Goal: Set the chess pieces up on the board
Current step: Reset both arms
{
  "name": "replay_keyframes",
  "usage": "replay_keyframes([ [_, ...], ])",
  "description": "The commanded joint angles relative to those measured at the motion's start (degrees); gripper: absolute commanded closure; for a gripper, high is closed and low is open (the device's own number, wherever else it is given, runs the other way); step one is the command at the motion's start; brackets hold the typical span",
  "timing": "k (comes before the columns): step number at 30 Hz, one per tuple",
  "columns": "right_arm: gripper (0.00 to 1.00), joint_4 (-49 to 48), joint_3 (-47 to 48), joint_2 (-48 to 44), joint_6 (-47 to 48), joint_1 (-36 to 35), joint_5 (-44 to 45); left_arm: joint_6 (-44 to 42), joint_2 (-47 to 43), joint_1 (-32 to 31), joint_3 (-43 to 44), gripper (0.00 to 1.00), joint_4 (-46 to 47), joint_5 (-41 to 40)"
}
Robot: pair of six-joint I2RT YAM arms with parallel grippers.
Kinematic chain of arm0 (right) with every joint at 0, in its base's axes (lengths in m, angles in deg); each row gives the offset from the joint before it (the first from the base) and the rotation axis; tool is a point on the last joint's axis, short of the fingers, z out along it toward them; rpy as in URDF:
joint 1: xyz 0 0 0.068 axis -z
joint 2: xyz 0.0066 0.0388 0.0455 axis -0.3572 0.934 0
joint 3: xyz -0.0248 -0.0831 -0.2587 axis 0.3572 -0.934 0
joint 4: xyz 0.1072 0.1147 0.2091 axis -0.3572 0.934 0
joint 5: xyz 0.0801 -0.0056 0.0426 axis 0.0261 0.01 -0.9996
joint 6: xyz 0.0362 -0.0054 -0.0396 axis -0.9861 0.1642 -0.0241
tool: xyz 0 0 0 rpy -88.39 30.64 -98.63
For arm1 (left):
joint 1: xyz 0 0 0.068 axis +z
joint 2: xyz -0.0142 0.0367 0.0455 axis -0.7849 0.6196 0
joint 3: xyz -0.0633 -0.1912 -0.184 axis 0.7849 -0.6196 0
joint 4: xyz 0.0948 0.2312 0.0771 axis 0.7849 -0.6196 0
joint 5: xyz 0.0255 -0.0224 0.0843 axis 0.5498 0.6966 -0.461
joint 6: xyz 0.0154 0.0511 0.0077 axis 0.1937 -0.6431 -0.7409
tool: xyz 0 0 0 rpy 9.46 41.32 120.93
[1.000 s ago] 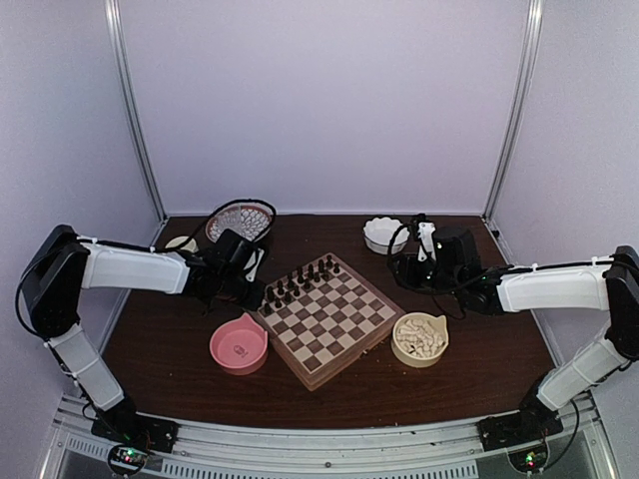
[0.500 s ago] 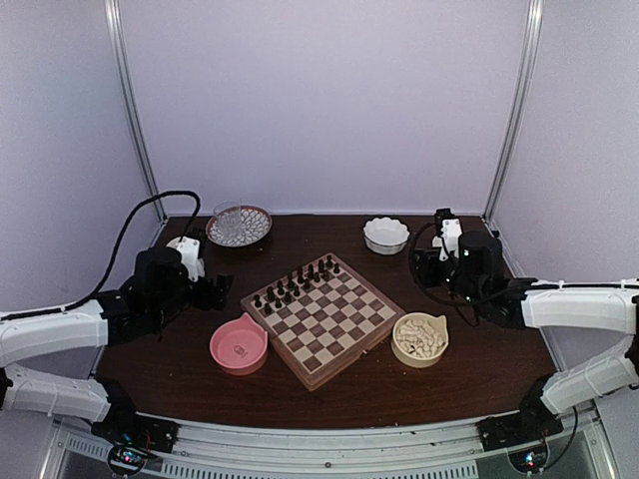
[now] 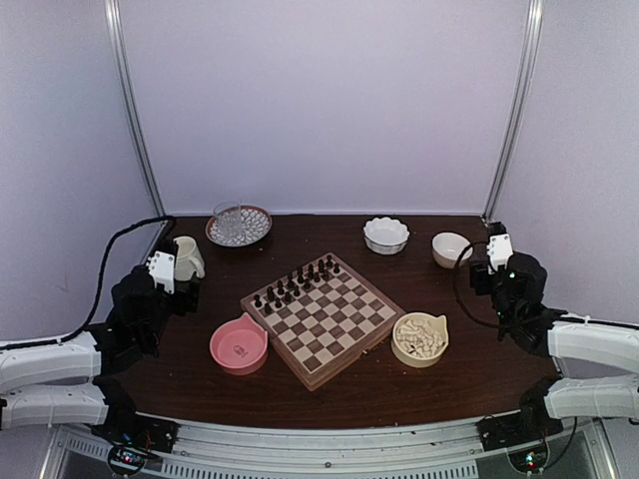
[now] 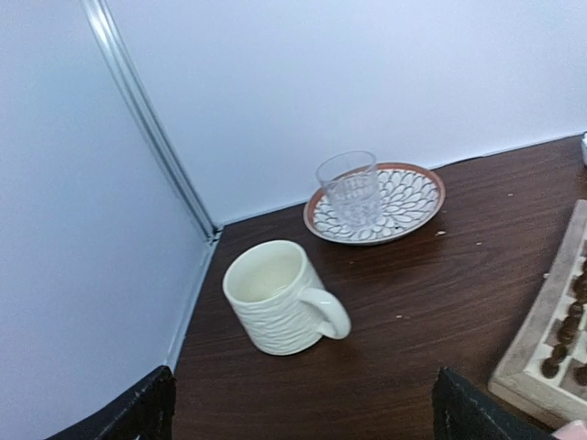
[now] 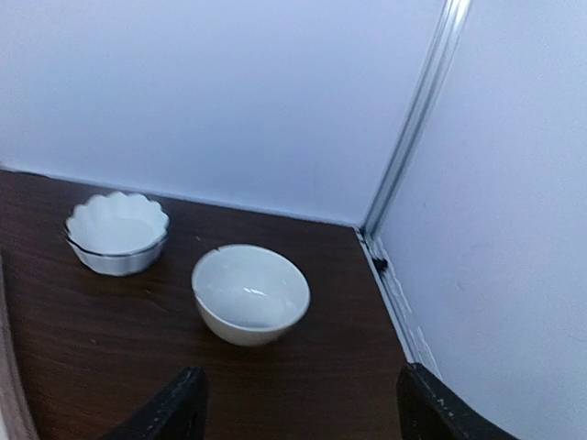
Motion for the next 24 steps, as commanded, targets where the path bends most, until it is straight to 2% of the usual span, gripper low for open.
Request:
replay_keyframes([
  [1,0.25,1.5,-2.4,-0.1,-1.1,13.6,-10.6,-5.6,0.8,4.1,-3.0,0.02,9.8,-5.2],
  [3,0.26,-8.1,-6.3,4.2,-3.6,20.4,-17.6,-6.0,2.2,6.7,-5.9,0.02,13.8,-3.7],
  [4,0.25,-13.3,-7.4,7.7,-4.1,21.6,-19.1,-5.7,3.0,8.2,-7.3,0.02,16.3,-2.9],
  [5,0.26,-17.4,-7.3,11.0,-3.3,21.8,-20.0,-4.9,3.8,9.8,-8.2,0.02,17.4,-1.6],
  [8,0.26,-21.8,-4.9,17.7,-1.7,22.1,-23.1,-2.2,6.2,13.2,-8.1,0.02,16.8,0.1],
  [12,0.29,-39.8,-3.5,34.9,-0.7,23.3,-25.2,3.0,10.2,18.9,-8.4,0.02,17.6,4.4],
  [13,0.28,-38.9,-2.8,34.9,-1.1,23.3,-25.1,4.1,11.3,20.3,-8.6,0.02,18.0,6.1],
  [15,0.31,-23.4,1.8,31.0,-2.2,24.0,-25.9,5.3,13.6,22.2,-9.0,0.02,20.3,8.8],
  [17,0.3,-28.5,0.5,33.2,-2.5,24.3,-24.3,5.2,14.9,22.6,-8.4,0.02,20.5,9.8],
  [18,0.23,-26.6,0.4,31.8,-2.8,24.3,-24.0,5.1,15.1,23.1,-8.2,0.02,20.6,10.6],
  [19,0.04,-25.6,0.8,31.8,-3.0,24.3,-23.8,5.3,15.4,23.6,-8.5,0.02,21.3,10.9],
  [20,0.01,-25.5,1.8,32.6,-3.4,24.2,-22.8,5.5,15.5,24.3,-8.8,0.02,22.4,11.8],
  [24,0.01,-23.0,2.9,32.6,-5.3,24.7,-20.1,4.4,19.0,28.2,-8.9,0.05,27.6,18.3],
])
